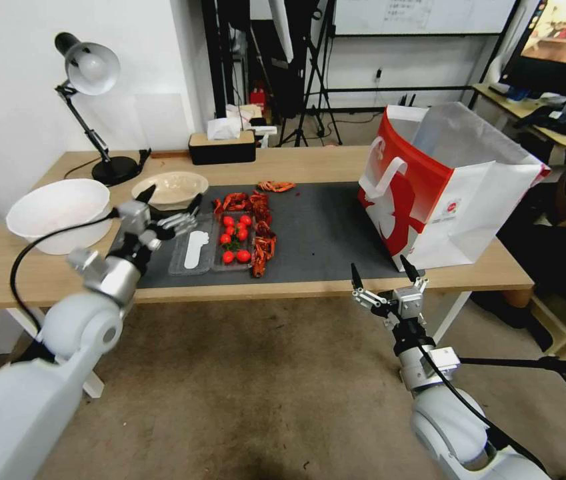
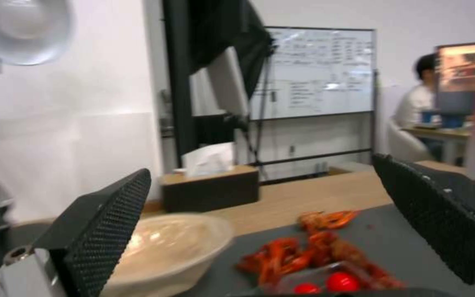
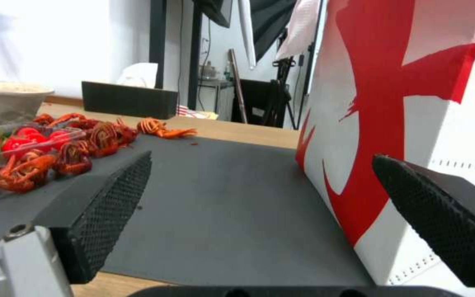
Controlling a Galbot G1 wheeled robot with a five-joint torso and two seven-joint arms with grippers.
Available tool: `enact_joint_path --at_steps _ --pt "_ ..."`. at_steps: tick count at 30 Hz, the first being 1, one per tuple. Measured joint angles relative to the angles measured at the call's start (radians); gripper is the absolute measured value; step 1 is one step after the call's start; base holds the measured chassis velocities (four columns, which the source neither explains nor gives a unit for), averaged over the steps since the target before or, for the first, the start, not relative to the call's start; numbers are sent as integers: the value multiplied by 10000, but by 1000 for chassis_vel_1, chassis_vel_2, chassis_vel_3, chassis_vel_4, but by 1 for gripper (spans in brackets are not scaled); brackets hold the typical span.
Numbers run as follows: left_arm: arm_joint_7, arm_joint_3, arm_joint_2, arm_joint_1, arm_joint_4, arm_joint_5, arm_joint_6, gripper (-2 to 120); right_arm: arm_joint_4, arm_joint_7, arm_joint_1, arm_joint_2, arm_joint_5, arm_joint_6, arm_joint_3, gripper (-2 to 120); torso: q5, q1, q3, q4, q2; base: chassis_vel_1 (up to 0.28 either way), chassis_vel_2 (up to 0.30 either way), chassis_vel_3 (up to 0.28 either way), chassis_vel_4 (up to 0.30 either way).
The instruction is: Pick up the trash from the table and place it into the takeout bag.
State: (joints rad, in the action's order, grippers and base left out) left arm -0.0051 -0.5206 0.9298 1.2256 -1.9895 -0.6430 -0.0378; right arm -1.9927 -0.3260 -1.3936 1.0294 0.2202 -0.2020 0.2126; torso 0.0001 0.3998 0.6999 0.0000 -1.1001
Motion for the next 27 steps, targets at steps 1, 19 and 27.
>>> enact_joint_path --at_steps 1,19,27 --pt "-18 -262 173 238 -46 224 -54 100 13 4 4 8 -2 -13 -13 100 -3 0 0 0 0 0 0 0 0" --pt "-405 -1903 1584 3168 -367 2049 -1048 100 67 27 -63 -12 -24 -171 -2 100 -1 0 1 -1 0 0 0 0 0" --pt "-598 -2029 1879 3669 -136 2529 -1538 100 65 28 -69 16 -33 -177 2 100 -1 0 0 0 0 0 0 0 0"
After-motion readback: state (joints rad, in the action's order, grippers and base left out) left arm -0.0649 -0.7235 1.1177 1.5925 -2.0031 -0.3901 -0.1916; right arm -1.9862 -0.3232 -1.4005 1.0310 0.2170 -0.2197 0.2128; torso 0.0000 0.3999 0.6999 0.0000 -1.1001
